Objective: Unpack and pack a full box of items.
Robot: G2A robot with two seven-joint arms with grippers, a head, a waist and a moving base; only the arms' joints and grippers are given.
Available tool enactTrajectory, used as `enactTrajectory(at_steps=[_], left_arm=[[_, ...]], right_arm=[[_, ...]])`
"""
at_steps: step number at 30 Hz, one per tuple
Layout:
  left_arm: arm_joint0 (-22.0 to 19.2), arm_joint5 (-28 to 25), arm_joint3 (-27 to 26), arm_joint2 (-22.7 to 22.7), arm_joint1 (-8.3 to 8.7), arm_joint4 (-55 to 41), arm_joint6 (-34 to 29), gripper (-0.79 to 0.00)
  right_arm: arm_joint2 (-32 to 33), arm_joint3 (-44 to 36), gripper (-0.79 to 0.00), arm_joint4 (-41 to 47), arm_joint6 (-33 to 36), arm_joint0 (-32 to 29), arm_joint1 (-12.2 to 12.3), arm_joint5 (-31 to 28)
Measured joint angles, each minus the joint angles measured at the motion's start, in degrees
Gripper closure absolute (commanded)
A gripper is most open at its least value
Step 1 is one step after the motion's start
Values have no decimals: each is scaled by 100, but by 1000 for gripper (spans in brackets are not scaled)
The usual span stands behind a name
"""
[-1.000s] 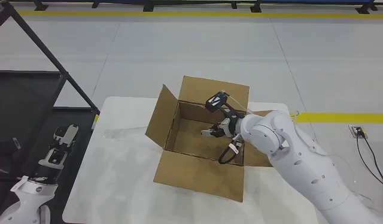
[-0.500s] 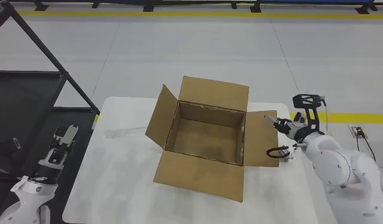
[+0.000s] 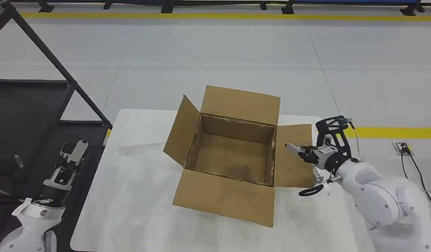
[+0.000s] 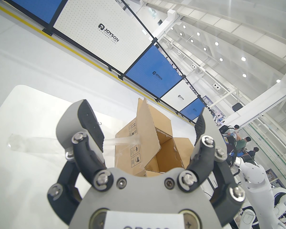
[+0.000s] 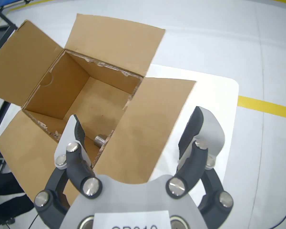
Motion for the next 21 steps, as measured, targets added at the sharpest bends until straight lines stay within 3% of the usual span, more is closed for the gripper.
enactTrajectory(at_steps=[9,16,21], left_arm=[[0,0,0,0,0,0,0,-785],[0,0,0,0,0,0,0,-785],[0,0,0,0,0,0,0,-785]], right_arm=[[-2460,1350,-785,179,1577,2559,-486,-42],[-4209,3096,-785,920,2372,4370,-1231,125],[-5006,4236,-785,1399,2547,5068,-1793,427]])
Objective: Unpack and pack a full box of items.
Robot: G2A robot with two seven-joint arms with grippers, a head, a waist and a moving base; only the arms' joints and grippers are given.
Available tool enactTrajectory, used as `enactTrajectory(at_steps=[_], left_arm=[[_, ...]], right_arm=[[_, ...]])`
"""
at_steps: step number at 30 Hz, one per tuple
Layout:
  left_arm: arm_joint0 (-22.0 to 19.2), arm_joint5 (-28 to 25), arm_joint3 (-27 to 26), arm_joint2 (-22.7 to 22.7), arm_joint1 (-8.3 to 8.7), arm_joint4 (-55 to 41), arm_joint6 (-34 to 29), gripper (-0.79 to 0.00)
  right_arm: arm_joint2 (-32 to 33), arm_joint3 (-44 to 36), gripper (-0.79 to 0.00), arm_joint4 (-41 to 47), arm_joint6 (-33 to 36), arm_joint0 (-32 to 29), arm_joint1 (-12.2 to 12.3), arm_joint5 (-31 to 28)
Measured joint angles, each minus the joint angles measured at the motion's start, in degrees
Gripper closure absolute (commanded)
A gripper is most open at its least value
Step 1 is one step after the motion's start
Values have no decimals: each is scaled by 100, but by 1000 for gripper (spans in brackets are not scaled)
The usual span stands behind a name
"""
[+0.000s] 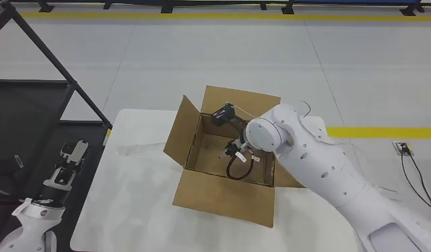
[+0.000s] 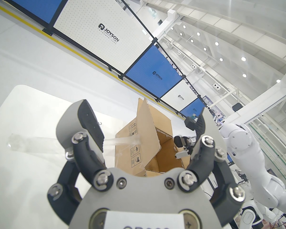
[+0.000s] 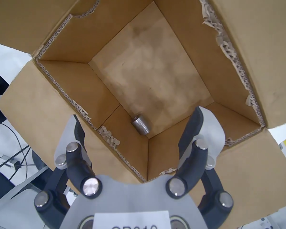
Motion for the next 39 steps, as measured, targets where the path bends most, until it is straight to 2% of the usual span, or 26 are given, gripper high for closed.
enactTrajectory(at_steps=[2,15,18,24,30,34,39], left_arm=[[0,0,0,0,0,0,0,-785],[0,0,0,0,0,0,0,-785],[0,0,0,0,0,0,0,-785],[0,0,0,0,0,0,0,-785],[0,0,0,0,0,0,0,-785],[0,0,0,0,0,0,0,-785],[0,0,0,0,0,0,0,-785]], right_arm=[[-205,362,-785,66,93,177,-168,158],[-186,319,-785,59,44,140,-163,139],[-182,360,-785,130,4,142,-232,330],[-483,952,-785,384,421,509,-646,1037],[-837,2067,-785,703,595,863,-1231,1572],[-1011,2774,-785,804,411,993,-1613,1599],[-1078,3409,-785,855,-44,1084,-1933,1163]])
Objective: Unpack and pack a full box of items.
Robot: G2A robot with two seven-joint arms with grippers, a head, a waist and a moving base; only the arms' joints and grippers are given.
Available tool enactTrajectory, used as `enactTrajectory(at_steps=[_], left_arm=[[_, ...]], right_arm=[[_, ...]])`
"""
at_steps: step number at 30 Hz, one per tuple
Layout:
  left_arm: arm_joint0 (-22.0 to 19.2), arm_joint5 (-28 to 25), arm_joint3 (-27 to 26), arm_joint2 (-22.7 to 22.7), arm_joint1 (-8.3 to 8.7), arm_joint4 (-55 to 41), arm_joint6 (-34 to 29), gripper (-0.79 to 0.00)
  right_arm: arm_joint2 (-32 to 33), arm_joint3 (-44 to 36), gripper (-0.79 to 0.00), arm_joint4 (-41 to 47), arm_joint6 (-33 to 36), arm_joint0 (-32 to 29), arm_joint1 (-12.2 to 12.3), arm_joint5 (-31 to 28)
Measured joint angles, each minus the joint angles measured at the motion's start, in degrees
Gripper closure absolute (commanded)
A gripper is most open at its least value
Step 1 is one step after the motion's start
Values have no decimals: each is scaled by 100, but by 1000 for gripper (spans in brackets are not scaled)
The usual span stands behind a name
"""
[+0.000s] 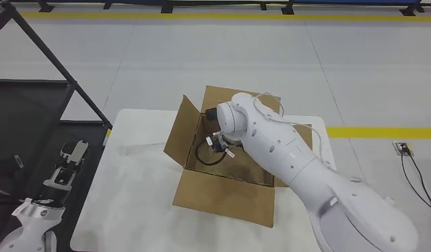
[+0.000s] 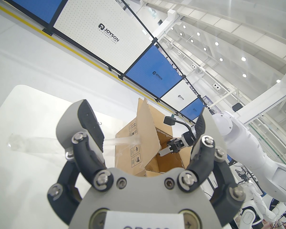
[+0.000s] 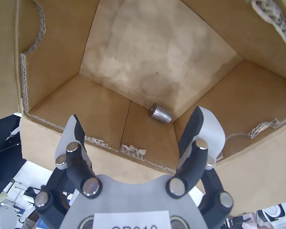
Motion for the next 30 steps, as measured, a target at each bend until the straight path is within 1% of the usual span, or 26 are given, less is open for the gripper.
enactTrajectory(at_steps=[3,7,16,22,26,30], left_arm=[[0,0,0,0,0,0,0,-785],[0,0,0,0,0,0,0,-785],[0,0,0,0,0,0,0,-785],[0,0,0,0,0,0,0,-785],[0,0,0,0,0,0,0,-785],[0,0,0,0,0,0,0,-785]], right_arm=[[-4,334,-785,4,-382,7,-138,-416],[-85,668,-785,-193,-1005,-83,-279,-1136],[-116,1358,-785,-383,-1944,-382,-502,-2027],[-15,1854,-785,-314,-2380,-544,-552,-2566],[30,2078,-785,-317,-2412,-583,-526,-3214],[5,2133,-785,-474,-2458,-604,-487,-3875]])
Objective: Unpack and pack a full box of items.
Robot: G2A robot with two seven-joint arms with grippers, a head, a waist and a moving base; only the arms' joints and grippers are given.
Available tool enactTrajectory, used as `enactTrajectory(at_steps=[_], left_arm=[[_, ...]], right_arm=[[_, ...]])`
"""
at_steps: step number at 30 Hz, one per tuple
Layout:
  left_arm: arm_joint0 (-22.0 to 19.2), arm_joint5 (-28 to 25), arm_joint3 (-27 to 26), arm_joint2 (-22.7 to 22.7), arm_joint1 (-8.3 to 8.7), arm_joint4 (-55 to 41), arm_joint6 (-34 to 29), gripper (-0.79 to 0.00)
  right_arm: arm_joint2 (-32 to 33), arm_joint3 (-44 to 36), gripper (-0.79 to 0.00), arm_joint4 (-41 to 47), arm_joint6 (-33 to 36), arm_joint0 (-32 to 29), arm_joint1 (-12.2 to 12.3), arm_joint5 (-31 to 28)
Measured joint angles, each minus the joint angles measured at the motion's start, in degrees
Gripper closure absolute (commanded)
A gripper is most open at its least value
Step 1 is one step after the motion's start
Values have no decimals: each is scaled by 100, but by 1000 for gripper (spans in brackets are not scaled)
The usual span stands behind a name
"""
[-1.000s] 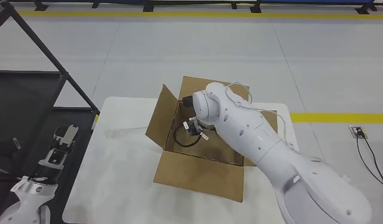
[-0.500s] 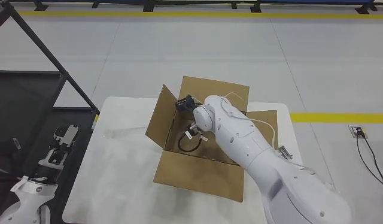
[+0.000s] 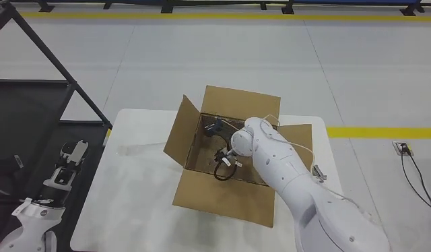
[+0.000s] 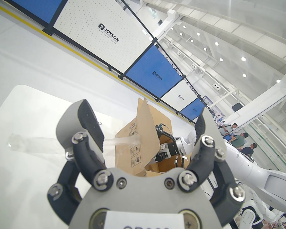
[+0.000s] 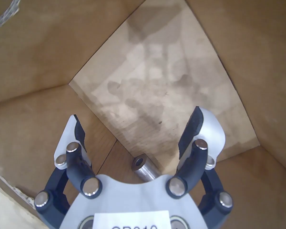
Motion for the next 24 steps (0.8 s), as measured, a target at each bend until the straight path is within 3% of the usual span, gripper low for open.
enactTrajectory(at_steps=[4,17,24], left_arm=[[0,0,0,0,0,0,0,-785],[0,0,0,0,0,0,0,-785],[0,0,0,0,0,0,0,-785]], right_arm=[[-125,-71,-785,-362,195,-18,14,-633],[-267,-156,-785,-772,1260,-77,-132,-1178],[-248,-100,-785,-757,1691,-130,-237,-1108]])
